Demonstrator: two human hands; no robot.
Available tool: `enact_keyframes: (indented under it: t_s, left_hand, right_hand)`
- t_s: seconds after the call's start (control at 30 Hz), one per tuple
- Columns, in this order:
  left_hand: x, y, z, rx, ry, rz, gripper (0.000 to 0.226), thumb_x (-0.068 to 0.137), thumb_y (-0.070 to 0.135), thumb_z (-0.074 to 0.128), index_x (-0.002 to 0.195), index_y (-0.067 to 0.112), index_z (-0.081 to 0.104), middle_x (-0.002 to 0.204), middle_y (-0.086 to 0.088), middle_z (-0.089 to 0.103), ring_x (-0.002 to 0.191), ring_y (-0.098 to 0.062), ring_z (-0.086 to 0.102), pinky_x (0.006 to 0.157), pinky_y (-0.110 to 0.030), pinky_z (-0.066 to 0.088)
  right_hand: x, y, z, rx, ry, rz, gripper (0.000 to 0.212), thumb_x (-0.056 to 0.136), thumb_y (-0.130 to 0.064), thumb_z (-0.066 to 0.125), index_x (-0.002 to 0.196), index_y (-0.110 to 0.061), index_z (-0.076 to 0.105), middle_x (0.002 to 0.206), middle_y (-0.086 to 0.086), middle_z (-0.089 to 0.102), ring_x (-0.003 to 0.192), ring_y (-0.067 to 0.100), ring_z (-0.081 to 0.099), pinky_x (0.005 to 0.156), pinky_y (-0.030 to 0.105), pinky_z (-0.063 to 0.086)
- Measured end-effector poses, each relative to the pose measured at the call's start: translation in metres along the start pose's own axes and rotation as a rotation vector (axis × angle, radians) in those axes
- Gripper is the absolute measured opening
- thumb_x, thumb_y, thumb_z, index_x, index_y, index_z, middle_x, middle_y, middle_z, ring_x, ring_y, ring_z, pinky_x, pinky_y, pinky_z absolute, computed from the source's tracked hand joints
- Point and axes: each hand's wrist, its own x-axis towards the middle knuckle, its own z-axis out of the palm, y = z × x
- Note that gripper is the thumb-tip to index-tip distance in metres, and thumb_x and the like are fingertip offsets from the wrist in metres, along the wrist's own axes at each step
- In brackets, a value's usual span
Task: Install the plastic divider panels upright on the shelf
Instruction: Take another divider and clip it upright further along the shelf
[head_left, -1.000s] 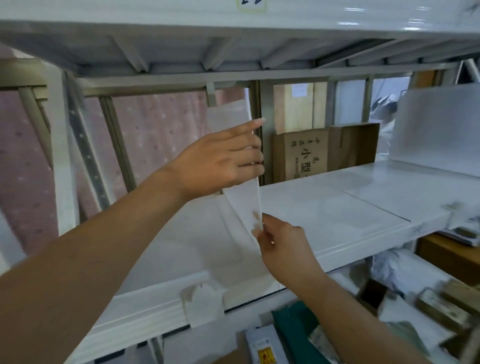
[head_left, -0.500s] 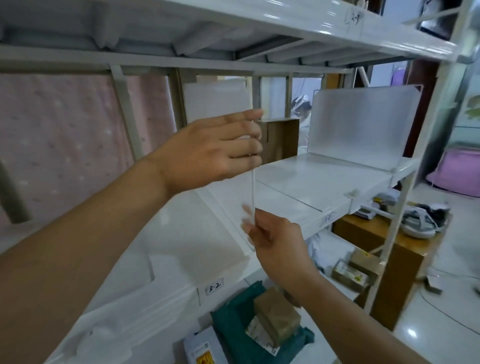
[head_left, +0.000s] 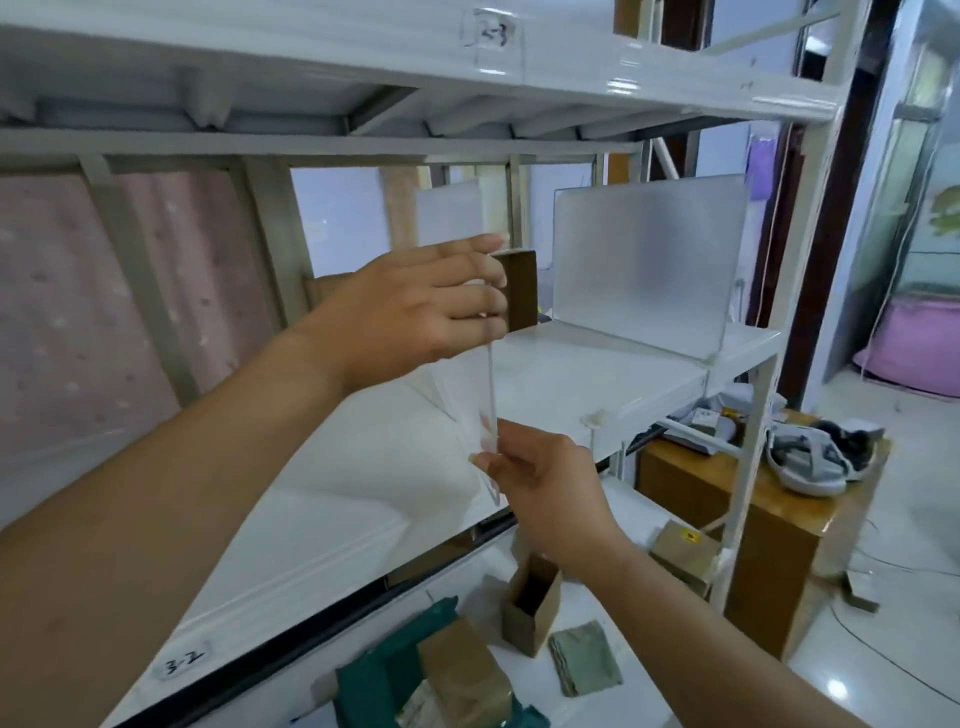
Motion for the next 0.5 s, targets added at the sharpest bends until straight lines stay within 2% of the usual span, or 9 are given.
enact_keyframes:
  t_s: [0.07, 0.17, 0.27, 0.33, 0.37, 0.43, 0.5]
  left_hand:
    - [0.014, 0.001, 0.014, 0.008, -0.009, -0.017, 0.017, 0.100, -0.008, 0.070, 0.109, 0.004, 0.078, 0.107, -0.013, 0.075, 0.112, -0.030, 0.071, 0.111, -0.054, 0.052]
    - [0.028, 0.001, 0.032, 0.057, -0.019, -0.019, 0.017, 0.098, -0.006, 0.073, 0.107, 0.007, 0.078, 0.107, -0.011, 0.075, 0.112, -0.029, 0.071, 0.113, -0.056, 0.049]
    - [0.036, 0.002, 0.050, 0.083, -0.012, -0.064, 0.015, 0.099, -0.003, 0.073, 0.107, 0.009, 0.078, 0.111, -0.011, 0.076, 0.118, -0.030, 0.070, 0.115, -0.054, 0.047]
    - [0.038, 0.003, 0.061, 0.080, -0.001, -0.112, 0.015, 0.103, -0.002, 0.069, 0.109, 0.008, 0.078, 0.115, -0.012, 0.076, 0.123, -0.030, 0.068, 0.118, -0.052, 0.045]
    - [0.038, 0.004, 0.066, 0.074, -0.003, -0.135, 0.016, 0.104, -0.002, 0.068, 0.111, 0.007, 0.078, 0.118, -0.012, 0.076, 0.126, -0.030, 0.066, 0.119, -0.051, 0.044]
    - [0.038, 0.005, 0.078, 0.064, -0.015, -0.174, 0.018, 0.105, -0.003, 0.066, 0.116, 0.005, 0.078, 0.121, -0.014, 0.075, 0.130, -0.031, 0.064, 0.120, -0.051, 0.044]
    - [0.037, 0.003, 0.090, 0.057, -0.034, -0.209, 0.020, 0.103, -0.004, 0.068, 0.120, 0.003, 0.076, 0.124, -0.016, 0.073, 0.132, -0.033, 0.062, 0.119, -0.052, 0.044]
  right_hand:
    - [0.009, 0.012, -0.017, -0.008, -0.007, -0.011, 0.042, 0.098, -0.030, 0.068, 0.062, -0.047, 0.054, 0.055, -0.020, 0.054, 0.051, 0.001, 0.045, 0.052, 0.010, 0.035]
    - [0.022, 0.027, -0.035, 0.001, -0.035, -0.013, 0.045, 0.099, -0.030, 0.068, 0.067, -0.056, 0.051, 0.058, -0.036, 0.057, 0.058, -0.011, 0.056, 0.052, 0.005, 0.039]
    - [0.035, 0.039, -0.046, 0.014, -0.063, -0.034, 0.046, 0.098, -0.034, 0.069, 0.066, -0.061, 0.050, 0.059, -0.039, 0.055, 0.062, -0.016, 0.056, 0.056, -0.001, 0.038]
    - [0.046, 0.049, -0.052, 0.017, -0.075, -0.052, 0.045, 0.098, -0.036, 0.069, 0.069, -0.065, 0.052, 0.062, -0.038, 0.057, 0.066, -0.014, 0.058, 0.059, 0.001, 0.039]
    - [0.049, 0.051, -0.055, 0.020, -0.072, -0.062, 0.038, 0.099, -0.038, 0.068, 0.076, -0.066, 0.057, 0.067, -0.038, 0.061, 0.071, -0.014, 0.060, 0.062, 0.002, 0.042]
    - [0.059, 0.061, -0.059, 0.041, -0.083, -0.052, 0.017, 0.098, -0.042, 0.067, 0.106, -0.057, 0.070, 0.087, -0.038, 0.071, 0.090, -0.013, 0.067, 0.075, 0.006, 0.049]
    - [0.071, 0.072, -0.061, 0.051, -0.070, -0.056, 0.028, 0.098, -0.045, 0.066, 0.125, -0.051, 0.067, 0.102, -0.037, 0.073, 0.102, -0.012, 0.067, 0.083, 0.009, 0.052]
